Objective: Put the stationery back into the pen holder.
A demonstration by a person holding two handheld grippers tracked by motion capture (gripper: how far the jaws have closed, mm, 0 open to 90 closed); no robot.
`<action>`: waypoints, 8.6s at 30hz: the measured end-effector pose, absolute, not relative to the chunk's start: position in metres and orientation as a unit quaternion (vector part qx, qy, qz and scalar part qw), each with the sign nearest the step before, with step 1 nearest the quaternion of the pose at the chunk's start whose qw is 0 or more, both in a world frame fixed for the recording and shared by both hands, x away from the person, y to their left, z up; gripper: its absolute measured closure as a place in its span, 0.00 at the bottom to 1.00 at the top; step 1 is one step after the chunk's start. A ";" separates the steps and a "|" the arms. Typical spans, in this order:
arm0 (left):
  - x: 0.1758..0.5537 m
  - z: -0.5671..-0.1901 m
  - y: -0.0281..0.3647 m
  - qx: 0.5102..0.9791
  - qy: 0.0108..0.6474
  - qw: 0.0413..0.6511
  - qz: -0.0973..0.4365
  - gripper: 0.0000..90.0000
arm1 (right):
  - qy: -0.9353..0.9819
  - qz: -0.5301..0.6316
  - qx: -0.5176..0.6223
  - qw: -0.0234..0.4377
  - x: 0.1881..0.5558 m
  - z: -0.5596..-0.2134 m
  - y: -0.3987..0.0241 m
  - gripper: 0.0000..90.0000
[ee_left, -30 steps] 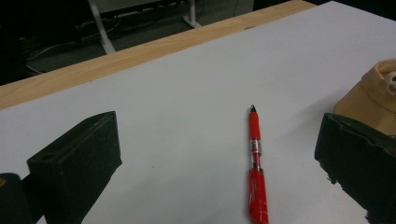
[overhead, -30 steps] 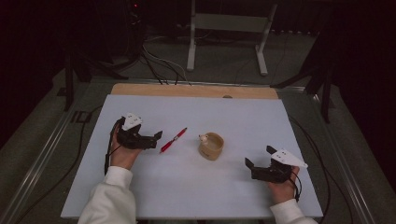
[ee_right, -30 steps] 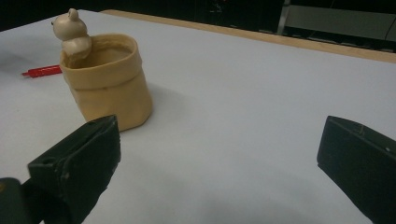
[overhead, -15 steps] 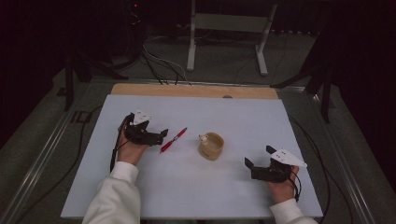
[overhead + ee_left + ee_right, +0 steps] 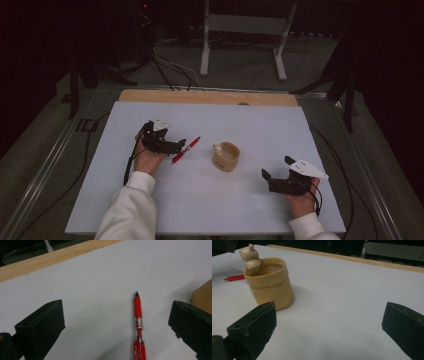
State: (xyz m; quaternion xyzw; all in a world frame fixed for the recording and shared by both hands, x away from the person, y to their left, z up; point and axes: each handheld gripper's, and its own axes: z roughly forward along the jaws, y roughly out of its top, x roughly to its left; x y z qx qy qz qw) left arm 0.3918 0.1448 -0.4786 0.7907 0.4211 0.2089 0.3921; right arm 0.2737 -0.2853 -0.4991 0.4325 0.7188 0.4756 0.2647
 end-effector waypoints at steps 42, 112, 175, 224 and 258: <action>0.414 -0.509 0.103 0.815 0.440 0.354 0.130 0.51 | 0.720 0.477 0.431 0.261 0.275 -0.500 -0.285 0.00; 0.387 -0.437 0.095 0.802 0.391 0.429 0.143 0.89 | 0.721 0.479 0.431 0.256 0.275 -0.500 -0.284 0.00; 0.389 -0.403 0.011 0.814 0.319 0.471 0.113 0.89 | 0.723 0.479 0.428 0.254 0.275 -0.501 -0.282 0.00; 0.388 -0.415 -0.014 0.818 0.309 0.477 0.084 0.88 | 0.726 0.478 0.425 0.251 0.276 -0.502 -0.280 0.00; 0.377 -0.440 0.007 0.813 0.334 0.474 0.047 0.85 | 0.730 0.475 0.424 0.250 0.275 -0.502 -0.278 0.00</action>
